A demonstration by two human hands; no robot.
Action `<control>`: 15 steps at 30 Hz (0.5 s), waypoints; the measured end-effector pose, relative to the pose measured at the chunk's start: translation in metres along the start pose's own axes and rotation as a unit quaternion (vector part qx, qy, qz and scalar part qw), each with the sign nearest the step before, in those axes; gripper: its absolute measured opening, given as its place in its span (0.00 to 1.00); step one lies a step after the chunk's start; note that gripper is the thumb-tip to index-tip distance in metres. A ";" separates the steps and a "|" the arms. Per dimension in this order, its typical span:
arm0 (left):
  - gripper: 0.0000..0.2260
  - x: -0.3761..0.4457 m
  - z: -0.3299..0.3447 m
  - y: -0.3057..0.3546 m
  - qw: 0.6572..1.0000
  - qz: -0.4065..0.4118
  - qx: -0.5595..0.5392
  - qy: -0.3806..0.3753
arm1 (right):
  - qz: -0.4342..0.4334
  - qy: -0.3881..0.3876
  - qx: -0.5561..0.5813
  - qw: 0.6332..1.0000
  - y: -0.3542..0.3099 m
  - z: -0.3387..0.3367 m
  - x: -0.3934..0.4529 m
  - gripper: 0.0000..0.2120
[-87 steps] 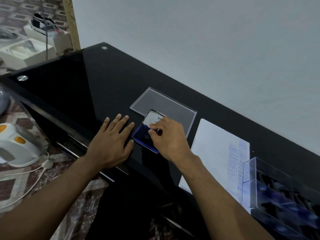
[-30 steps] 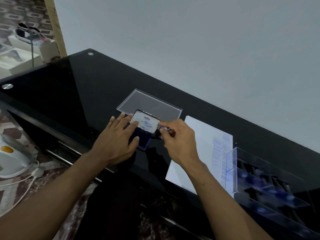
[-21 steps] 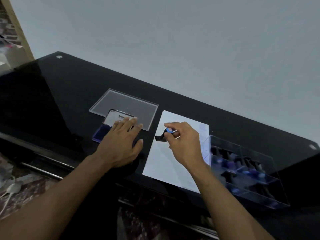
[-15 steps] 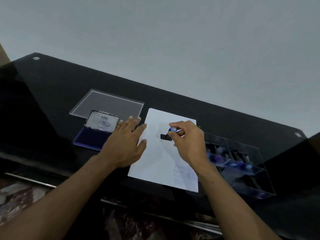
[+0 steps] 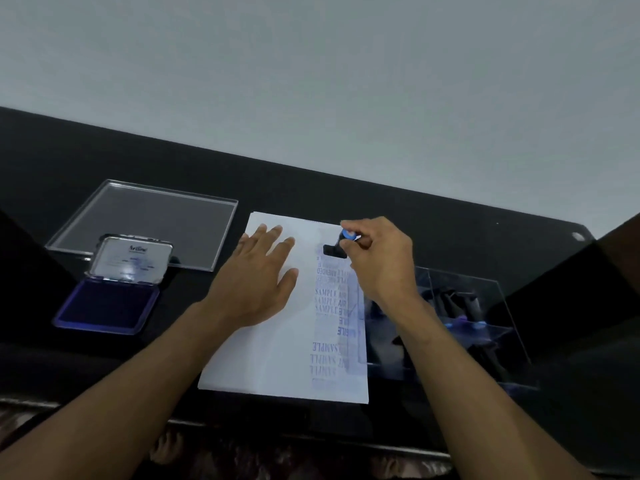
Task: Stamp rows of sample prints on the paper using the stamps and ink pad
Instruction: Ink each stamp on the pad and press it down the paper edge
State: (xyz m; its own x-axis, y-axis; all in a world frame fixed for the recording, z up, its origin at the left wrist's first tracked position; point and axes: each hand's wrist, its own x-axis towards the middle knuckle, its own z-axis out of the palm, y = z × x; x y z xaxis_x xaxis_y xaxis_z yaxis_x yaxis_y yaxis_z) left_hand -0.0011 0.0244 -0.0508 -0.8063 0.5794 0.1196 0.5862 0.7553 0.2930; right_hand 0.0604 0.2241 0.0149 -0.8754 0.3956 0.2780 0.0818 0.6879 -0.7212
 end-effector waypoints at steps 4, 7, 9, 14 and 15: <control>0.32 0.023 0.002 -0.002 1.000 0.002 0.004 -0.006 | -0.010 0.001 -0.016 1.000 0.003 0.000 0.018 0.13; 0.32 0.039 0.002 -0.005 1.000 0.006 0.009 -0.008 | -0.019 -0.001 -0.028 0.999 0.005 0.005 0.029 0.13; 0.32 0.046 0.002 -0.008 1.000 0.006 0.012 -0.011 | -0.035 -0.005 -0.041 0.999 0.005 0.009 0.033 0.13; 0.33 0.055 0.005 -0.014 0.999 0.007 0.019 -0.027 | -0.032 -0.032 -0.047 0.998 0.007 0.017 0.040 0.14; 0.33 0.056 0.007 -0.015 0.999 0.008 0.021 -0.029 | -0.031 -0.033 -0.048 0.998 0.008 0.019 0.041 0.13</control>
State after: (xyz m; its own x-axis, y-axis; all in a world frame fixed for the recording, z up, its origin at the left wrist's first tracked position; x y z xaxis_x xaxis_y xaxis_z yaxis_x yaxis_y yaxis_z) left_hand -0.0541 0.0473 -0.0549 -0.7916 0.6072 0.0692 0.6027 0.7571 0.2521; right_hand 0.0162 0.2347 0.0088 -0.9092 0.3123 0.2755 0.0690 0.7655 -0.6398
